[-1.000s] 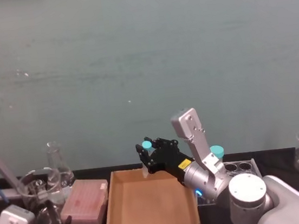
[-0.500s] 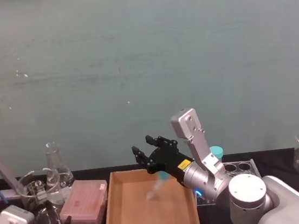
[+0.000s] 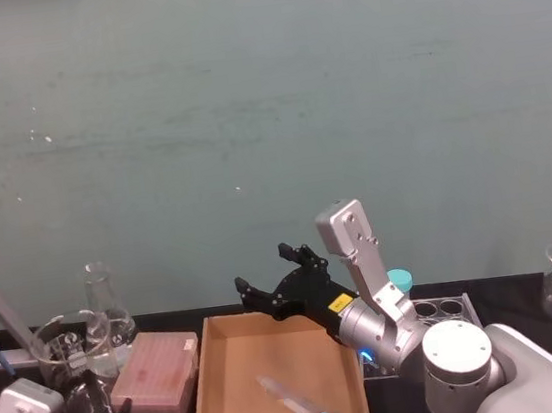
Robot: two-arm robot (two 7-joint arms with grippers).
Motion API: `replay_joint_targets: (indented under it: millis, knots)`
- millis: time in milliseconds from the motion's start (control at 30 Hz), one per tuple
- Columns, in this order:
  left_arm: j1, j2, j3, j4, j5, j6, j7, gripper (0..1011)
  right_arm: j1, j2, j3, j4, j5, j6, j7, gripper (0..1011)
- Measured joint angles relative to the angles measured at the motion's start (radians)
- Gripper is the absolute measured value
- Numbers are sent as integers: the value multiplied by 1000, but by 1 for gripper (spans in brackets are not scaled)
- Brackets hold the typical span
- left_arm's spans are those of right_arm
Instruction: Use the right hand to move the test tube from the test tube rack into the box.
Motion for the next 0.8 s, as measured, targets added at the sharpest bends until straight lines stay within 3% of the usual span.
replay_joint_targets:
  millis: [200, 367, 467, 567, 667, 800]
  knots:
    - [0, 0, 0, 0, 0, 0, 0, 1000, -16, 7, 5, -31, -2, 2, 0, 1003]
    - [0, 0, 0, 0, 0, 0, 0, 1000, -72, 36, 29, -148, 0, 20, -2, 1003]
    - [0, 0, 0, 0, 0, 0, 0, 1000, -122, 61, 54, -254, 9, 29, -16, 1003]
    - [0, 0, 0, 0, 0, 0, 0, 1000, -186, 89, 95, -376, 13, 8, -63, 1003]
    - [0, 0, 0, 0, 0, 0, 0, 1000, -221, 102, 123, -427, 7, -17, -103, 1003]
    - [0, 0, 0, 0, 0, 0, 0, 1000, -291, 129, 192, -509, -31, -65, -211, 1003]
